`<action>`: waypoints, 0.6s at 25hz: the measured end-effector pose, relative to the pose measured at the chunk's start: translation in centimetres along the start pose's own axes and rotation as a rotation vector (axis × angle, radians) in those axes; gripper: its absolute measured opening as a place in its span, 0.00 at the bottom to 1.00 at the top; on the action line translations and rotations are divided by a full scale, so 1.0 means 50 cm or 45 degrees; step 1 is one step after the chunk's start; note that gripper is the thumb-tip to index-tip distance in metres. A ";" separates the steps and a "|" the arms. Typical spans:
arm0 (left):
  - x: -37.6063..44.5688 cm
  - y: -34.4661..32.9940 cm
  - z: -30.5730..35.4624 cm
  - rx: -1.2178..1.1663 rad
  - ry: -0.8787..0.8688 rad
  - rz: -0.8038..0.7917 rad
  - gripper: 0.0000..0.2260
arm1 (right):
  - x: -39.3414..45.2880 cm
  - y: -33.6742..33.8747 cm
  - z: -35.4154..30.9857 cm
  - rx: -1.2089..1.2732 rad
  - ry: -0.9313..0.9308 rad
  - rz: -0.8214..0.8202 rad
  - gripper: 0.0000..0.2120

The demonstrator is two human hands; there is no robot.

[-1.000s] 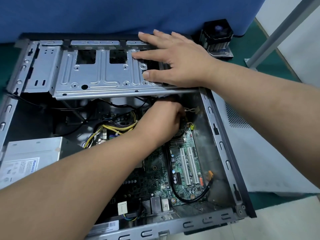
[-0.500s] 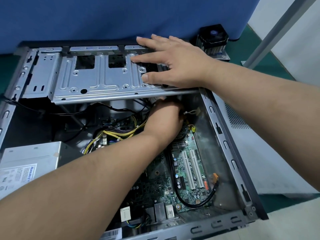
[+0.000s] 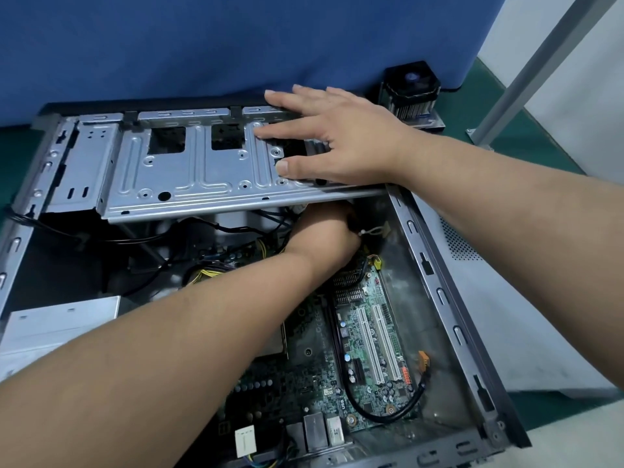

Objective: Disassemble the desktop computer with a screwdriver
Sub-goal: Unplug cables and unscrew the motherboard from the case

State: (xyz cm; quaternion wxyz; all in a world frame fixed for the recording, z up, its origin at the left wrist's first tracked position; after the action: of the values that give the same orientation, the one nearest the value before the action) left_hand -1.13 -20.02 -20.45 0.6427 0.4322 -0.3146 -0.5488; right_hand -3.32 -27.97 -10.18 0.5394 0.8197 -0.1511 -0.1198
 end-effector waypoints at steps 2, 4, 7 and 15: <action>-0.006 -0.004 0.001 0.004 -0.031 0.023 0.10 | 0.000 0.000 0.002 -0.001 0.001 0.005 0.29; -0.015 -0.006 0.004 0.001 -0.048 0.041 0.12 | 0.000 0.000 0.002 0.000 0.000 0.008 0.28; -0.023 -0.010 0.008 0.027 -0.072 0.034 0.14 | 0.001 -0.001 0.001 -0.007 -0.008 0.004 0.28; -0.033 -0.015 0.011 0.122 -0.162 0.088 0.11 | 0.003 -0.001 0.002 0.005 -0.013 0.008 0.29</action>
State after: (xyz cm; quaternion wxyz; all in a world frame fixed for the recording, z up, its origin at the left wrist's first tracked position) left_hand -2.26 -18.55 -20.79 0.6185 0.4155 -0.3953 -0.5372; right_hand -3.22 -28.10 -10.25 0.5375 0.8196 -0.1566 -0.1221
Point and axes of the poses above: each hand's wrist, its own x-axis towards the middle knuckle, its own y-axis out of the back of the hand, z = x × y, the point moved 4 cm from there along x, towards the middle knuckle, and after that the axes turned 13 degrees about x, right-handed, at the moved point
